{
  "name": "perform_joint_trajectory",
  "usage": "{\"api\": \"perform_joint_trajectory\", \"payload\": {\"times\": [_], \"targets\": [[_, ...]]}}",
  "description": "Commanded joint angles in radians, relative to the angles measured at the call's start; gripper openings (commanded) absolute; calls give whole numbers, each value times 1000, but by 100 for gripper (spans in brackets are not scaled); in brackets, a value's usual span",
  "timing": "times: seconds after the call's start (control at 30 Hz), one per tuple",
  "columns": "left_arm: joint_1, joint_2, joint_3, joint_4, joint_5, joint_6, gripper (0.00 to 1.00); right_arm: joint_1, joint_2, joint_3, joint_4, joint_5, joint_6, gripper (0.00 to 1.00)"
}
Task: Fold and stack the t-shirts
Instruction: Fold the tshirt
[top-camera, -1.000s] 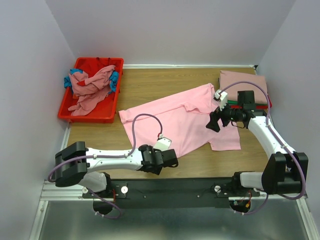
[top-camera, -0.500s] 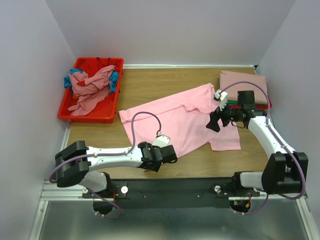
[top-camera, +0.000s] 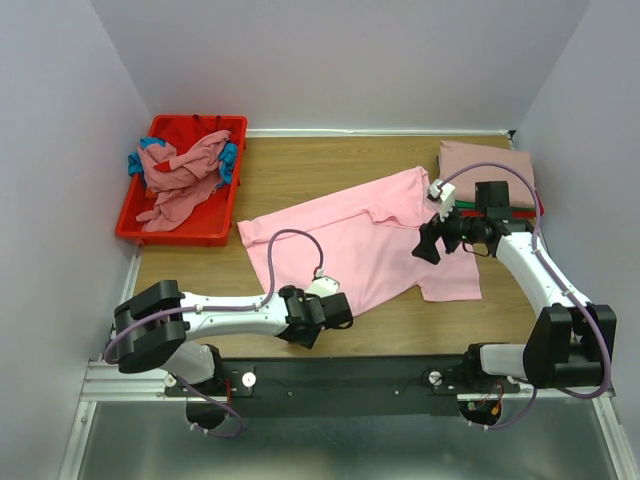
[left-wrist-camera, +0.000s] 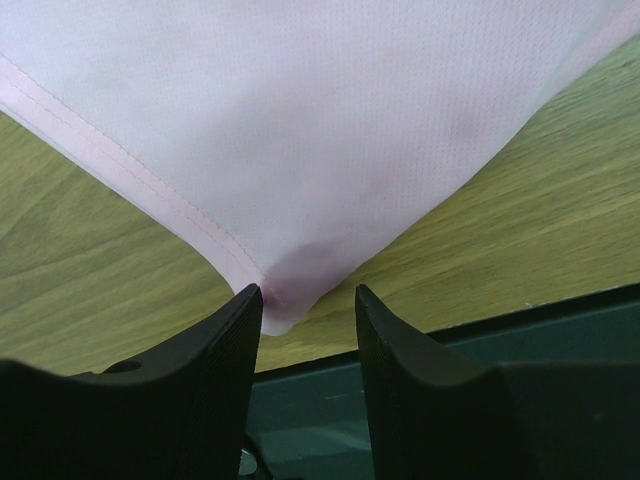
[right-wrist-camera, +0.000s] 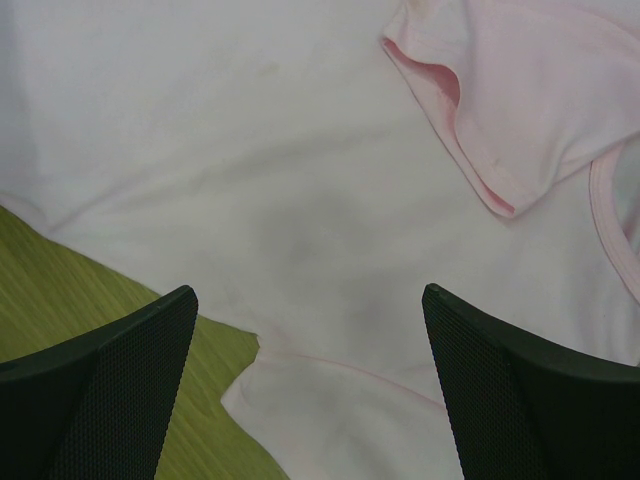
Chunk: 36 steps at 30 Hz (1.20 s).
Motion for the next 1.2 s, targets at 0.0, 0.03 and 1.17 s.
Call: {"api": "perform_joint_trajectory", "payload": {"times": [0.0, 0.03, 1.17], "targets": [[2, 15, -18, 12, 49, 9, 50, -6, 9, -11, -6, -8, -11, 100], [2, 18, -17, 11, 49, 7, 50, -6, 7, -11, -6, -6, -12, 100], [21, 38, -15, 42, 58, 30, 2, -18, -69, 30, -282, 273, -386, 98]]}}
